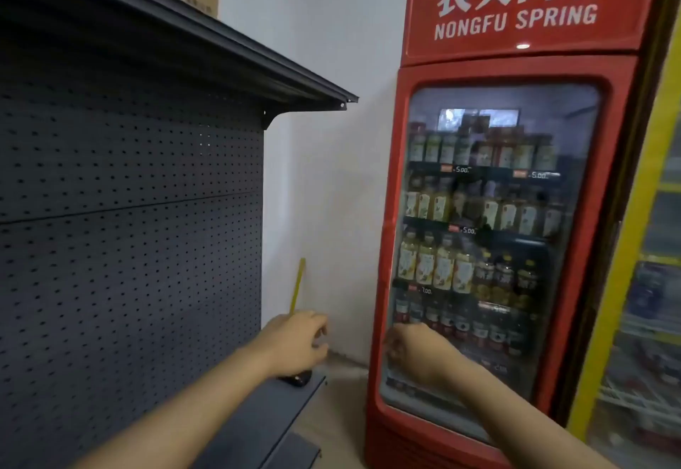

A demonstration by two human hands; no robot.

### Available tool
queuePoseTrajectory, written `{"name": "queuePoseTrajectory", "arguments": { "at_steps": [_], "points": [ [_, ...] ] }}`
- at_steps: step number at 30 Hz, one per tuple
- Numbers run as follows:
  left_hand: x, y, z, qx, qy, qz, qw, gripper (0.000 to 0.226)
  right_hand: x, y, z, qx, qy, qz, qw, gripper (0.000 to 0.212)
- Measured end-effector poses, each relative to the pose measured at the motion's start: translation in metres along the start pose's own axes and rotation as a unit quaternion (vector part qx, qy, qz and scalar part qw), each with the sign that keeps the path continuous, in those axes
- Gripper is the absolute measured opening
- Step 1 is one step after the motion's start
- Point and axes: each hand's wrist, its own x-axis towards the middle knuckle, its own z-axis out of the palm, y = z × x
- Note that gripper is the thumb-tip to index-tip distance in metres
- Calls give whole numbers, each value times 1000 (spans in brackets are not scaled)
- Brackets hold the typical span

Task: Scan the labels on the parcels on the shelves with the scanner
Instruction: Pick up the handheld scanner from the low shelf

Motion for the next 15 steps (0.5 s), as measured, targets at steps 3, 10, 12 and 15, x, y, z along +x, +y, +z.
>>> {"name": "queuePoseTrajectory", "arguments": {
  "at_steps": [3, 10, 12, 15],
  "points": [
    [22, -4, 10, 11, -12, -20, 1000, 33, 26, 19, 5, 4, -10, -7, 1000, 29],
    [86, -37, 36, 27, -5, -35, 999, 33, 101, 46, 19, 6, -28, -22, 999, 30],
    [107, -49, 44, 28, -8, -37, 999, 33, 127, 51, 25, 8, -39, -29, 999, 31],
    [139, -71, 51, 27, -10, -48, 998, 32, 169, 56, 30, 3, -55, -47, 997, 34]
  ]
}}
